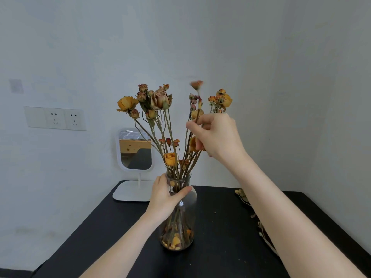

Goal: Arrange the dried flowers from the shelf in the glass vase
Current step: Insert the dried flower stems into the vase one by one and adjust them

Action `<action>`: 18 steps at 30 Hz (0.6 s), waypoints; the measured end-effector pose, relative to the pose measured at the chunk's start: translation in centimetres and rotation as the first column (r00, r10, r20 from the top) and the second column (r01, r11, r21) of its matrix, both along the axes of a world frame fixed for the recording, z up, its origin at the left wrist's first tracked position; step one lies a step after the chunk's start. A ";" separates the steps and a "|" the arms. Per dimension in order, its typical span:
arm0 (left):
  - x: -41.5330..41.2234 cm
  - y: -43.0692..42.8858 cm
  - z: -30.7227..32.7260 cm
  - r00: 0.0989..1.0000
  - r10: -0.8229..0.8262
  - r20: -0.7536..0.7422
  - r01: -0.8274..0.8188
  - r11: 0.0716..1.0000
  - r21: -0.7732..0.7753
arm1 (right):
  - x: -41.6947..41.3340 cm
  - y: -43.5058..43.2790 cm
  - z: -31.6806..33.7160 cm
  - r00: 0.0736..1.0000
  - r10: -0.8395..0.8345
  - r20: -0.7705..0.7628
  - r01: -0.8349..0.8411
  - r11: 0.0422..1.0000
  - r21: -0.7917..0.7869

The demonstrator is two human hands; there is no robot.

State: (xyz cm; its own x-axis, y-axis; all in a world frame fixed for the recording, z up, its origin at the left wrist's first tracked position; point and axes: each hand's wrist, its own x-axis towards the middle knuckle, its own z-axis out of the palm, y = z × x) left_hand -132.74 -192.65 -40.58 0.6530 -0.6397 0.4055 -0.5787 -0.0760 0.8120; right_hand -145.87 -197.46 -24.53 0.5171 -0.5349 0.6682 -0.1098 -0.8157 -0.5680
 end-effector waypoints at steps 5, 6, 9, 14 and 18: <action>0.0 0.1 0.0 1.000 -0.014 -0.014 0.014 1.000 -0.007 | -0.1 0.5 -0.9 0.984 -0.034 -0.172 0.027 0.998 -0.048; 0.0 0.1 0.1 1.000 -0.012 -0.014 0.012 1.000 -0.007 | 0.0 0.6 -1.2 0.977 -0.052 -0.207 0.039 0.997 -0.065; -0.1 0.2 0.3 1.000 -0.005 -0.011 0.005 1.000 -0.022 | 0.1 0.7 -1.4 0.976 -0.078 -0.203 0.061 0.994 -0.087; 0.0 0.2 0.6 0.999 0.026 0.035 -0.026 1.000 -0.007 | 0.3 1.1 -1.0 0.997 -0.046 -0.061 0.040 0.995 -0.091; 0.2 0.0 0.7 0.999 0.028 0.030 -0.030 0.999 0.036 | 0.7 1.6 -0.9 0.992 -0.086 -0.096 0.066 0.979 -0.195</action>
